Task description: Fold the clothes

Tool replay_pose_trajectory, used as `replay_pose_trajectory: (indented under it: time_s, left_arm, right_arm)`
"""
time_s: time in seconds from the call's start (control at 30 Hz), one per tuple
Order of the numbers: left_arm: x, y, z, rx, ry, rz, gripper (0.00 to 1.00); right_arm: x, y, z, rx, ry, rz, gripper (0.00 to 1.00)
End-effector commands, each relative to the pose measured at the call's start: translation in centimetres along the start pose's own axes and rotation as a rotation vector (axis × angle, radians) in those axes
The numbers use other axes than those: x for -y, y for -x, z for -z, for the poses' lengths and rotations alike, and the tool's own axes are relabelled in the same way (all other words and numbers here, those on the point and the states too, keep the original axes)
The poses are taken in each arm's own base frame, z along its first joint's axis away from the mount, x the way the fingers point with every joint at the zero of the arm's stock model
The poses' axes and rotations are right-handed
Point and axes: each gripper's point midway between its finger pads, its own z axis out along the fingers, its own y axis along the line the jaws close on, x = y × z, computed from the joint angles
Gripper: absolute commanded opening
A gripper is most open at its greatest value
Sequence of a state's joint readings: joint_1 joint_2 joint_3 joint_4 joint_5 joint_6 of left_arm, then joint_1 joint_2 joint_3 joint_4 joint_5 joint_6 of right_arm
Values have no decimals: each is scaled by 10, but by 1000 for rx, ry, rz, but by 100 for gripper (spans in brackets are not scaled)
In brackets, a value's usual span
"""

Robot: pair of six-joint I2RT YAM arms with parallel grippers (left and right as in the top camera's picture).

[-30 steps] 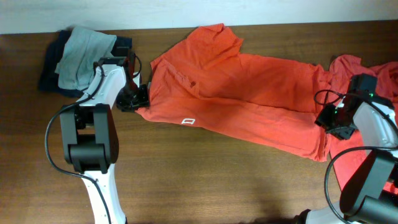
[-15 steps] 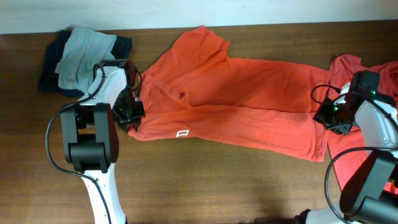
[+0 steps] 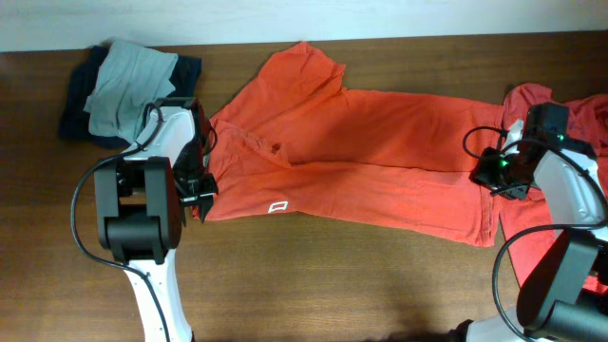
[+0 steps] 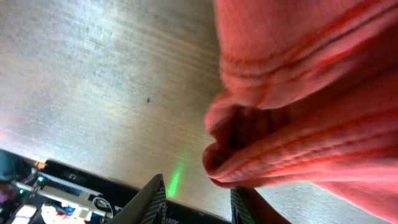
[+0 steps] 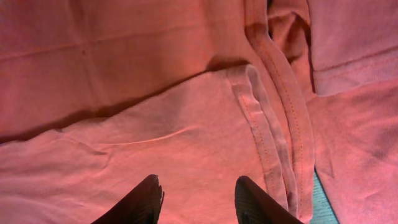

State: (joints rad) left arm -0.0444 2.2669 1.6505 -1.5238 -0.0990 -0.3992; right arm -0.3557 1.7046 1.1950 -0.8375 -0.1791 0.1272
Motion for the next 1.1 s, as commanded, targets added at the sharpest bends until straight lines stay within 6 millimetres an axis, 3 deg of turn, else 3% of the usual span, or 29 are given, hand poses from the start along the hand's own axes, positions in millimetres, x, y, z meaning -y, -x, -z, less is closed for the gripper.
replay_pose_trajectory:
  time_s: [0.0,0.07,0.23,0.47,0.57,0.77,0.9,1.07]
  left_arm:
    - [-7,-1,-7,-18,38,28,32]
    - [-7,5,-5,10,34,32,31]
    - [-2,21,13,106,-14,26,52]
    - [37,38,30,203,-218,-171,49]
    - [56,27,37,184,-339,-275,46]
    - [43,7,52,160,-361,-269,51]
    - [38,15,65,240,-369,-259,61]
    - [42,28,62,277,-379,-252,66]
  right_arm:
    - [-6,7,4,18,13,31,44]
    - [-7,8,4,20,13,32,45]
    - [-7,9,4,25,14,32,45]
    - [-7,9,4,25,14,32,48]
    - [-7,9,4,25,14,33,48]
    - [-7,9,4,26,14,32,49]
    - [-7,9,4,26,14,32,49]
    - [-7,9,4,24,14,32,49]
